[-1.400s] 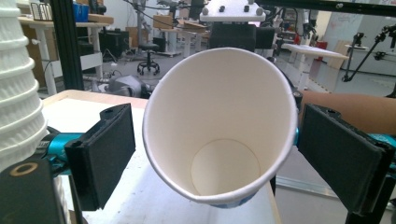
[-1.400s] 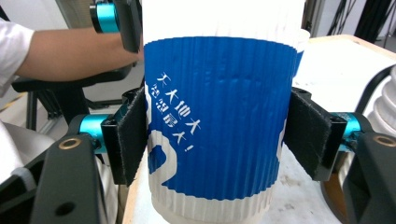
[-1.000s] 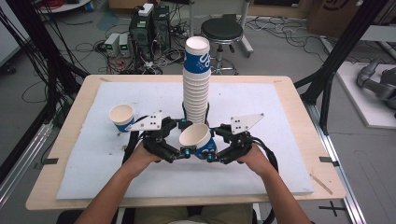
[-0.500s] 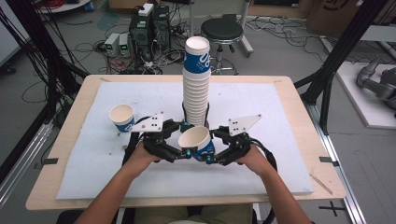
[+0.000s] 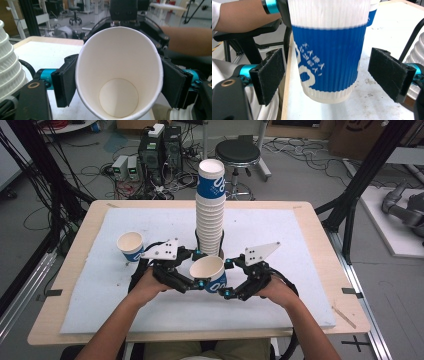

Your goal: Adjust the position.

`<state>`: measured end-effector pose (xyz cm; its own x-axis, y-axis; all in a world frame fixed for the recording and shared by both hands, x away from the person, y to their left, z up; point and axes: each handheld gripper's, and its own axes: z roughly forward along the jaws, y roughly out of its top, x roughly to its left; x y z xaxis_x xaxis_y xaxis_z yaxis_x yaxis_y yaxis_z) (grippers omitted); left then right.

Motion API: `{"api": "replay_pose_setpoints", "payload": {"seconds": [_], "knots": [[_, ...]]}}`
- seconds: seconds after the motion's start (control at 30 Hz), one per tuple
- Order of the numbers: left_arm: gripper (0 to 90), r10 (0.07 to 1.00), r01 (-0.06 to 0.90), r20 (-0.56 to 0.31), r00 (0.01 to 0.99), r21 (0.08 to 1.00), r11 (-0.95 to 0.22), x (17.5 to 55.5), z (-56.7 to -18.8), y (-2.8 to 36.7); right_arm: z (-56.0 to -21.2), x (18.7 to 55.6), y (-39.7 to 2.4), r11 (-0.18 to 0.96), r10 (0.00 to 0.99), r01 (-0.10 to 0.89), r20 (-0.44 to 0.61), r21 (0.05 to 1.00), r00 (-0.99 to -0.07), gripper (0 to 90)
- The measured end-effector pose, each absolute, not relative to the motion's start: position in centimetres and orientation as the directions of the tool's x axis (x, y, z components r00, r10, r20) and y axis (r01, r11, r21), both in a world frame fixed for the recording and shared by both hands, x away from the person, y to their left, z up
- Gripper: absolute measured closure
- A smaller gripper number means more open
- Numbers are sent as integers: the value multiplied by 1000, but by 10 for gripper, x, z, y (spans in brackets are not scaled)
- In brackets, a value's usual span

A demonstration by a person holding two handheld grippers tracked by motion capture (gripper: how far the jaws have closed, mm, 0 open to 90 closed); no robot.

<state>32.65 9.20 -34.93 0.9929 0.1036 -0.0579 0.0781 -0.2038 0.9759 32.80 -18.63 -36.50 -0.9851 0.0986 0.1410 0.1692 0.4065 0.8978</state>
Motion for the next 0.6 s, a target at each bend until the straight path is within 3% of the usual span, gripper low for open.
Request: {"api": "replay_pose_setpoints", "payload": {"seconds": [0.6], "knots": [[242, 22, 42, -36, 999, 935, -353, 333, -331, 76, -368, 328, -175, 377, 94, 154, 127, 913, -987, 148]]}}
